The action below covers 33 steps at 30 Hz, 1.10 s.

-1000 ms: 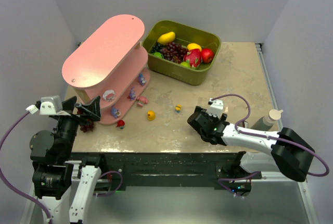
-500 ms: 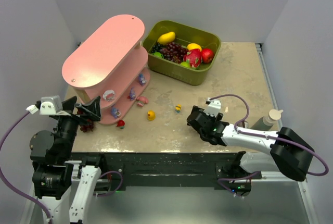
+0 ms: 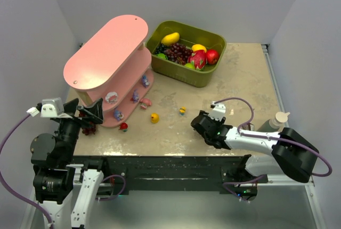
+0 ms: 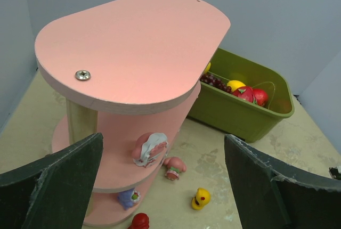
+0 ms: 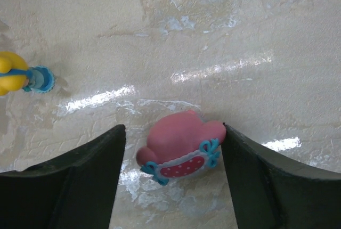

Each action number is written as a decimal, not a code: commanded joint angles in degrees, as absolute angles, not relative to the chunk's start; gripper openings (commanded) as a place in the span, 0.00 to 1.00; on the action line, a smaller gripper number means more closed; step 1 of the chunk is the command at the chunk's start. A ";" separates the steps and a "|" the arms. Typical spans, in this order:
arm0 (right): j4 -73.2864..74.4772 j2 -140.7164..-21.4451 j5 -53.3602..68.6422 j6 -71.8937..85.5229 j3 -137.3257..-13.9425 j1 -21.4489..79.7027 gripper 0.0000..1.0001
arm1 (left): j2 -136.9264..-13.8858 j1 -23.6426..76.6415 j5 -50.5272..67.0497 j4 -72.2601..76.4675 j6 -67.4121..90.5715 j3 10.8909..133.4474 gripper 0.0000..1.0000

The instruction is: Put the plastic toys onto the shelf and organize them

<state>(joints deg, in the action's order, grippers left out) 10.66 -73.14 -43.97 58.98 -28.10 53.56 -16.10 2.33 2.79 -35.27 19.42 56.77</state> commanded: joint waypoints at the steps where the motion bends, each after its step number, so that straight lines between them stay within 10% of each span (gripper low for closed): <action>1: 10.10 -73.39 -46.05 61.08 -29.00 53.26 0.66 | -16.08 2.11 3.16 -33.84 19.16 57.74 1.00; 17: 11.08 -70.31 -44.66 55.12 -33.48 53.26 0.17 | -15.65 2.11 2.81 -34.28 19.25 57.74 1.00; 33: 10.02 -73.56 -35.43 41.23 -51.05 53.35 0.13 | -16.00 2.11 1.76 -35.24 19.60 57.22 0.99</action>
<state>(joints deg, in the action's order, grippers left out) 12.29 -72.42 -37.80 46.00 -43.16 53.56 -15.99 2.33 2.55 -35.46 19.42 56.77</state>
